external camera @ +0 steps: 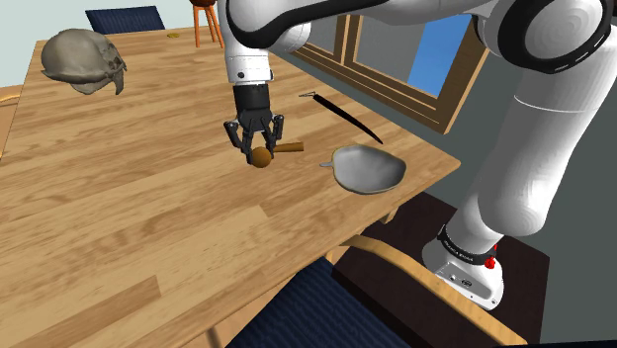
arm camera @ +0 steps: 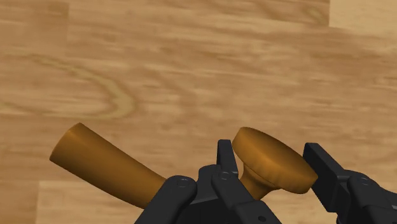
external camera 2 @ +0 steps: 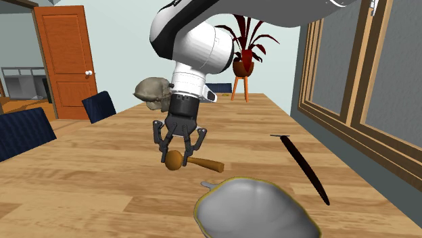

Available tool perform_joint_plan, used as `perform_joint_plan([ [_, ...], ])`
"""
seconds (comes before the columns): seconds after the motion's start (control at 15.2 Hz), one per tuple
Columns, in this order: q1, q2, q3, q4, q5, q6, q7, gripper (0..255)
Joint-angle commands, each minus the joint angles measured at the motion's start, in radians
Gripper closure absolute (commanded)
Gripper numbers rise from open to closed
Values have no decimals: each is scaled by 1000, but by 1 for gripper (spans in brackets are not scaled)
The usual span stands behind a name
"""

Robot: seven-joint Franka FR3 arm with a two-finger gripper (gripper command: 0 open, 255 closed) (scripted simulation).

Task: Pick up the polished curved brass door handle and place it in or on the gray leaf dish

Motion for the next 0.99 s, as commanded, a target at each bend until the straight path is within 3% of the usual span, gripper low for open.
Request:
perform_joint_plan([
  [0.0,0,0,0,0,0,0,0,255],
  [0.33,0,0,0,0,0,0,0,255],
  [0.92,-3,-9,0,108,0,-112,30,255],
])
